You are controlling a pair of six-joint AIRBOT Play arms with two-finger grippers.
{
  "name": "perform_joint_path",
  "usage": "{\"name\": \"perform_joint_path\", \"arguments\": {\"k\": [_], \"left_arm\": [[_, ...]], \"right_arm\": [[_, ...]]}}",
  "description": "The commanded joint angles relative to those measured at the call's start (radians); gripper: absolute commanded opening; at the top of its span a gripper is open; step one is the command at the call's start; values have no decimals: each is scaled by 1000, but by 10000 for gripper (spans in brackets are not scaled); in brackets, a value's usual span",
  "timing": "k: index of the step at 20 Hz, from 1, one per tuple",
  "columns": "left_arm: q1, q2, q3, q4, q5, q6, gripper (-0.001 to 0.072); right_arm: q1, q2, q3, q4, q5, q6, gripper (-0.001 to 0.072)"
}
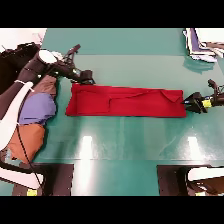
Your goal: Fold the shirts.
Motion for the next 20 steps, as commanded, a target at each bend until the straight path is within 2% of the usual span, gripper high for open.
{"name": "perform_joint_path", "arguments": {"k": [1, 2, 4, 5, 10, 13, 20], "left_arm": [[-111, -27, 2, -1, 97, -31, 24], [-136, -41, 2, -1, 111, -32, 23], [-181, -69, 2, -2, 152, -40, 23], [-200, -85, 6, -2, 168, -49, 23], [-279, -235, 147, -19, 148, -56, 23], [-299, -317, 228, -19, 108, -85, 23], [-303, -357, 241, -25, 119, -100, 23]], "right_arm": [[51, -80, 44, 46, -9, -31, 458], [77, -89, 66, 45, -9, -32, 348], [116, -91, 106, 46, 6, -52, 75], [130, -88, 130, 46, 29, -59, 14], [198, 29, 285, 135, 101, -54, 13], [281, 118, 409, 190, 96, 4, 13], [525, 150, 630, 212, 62, 66, 13]]}}
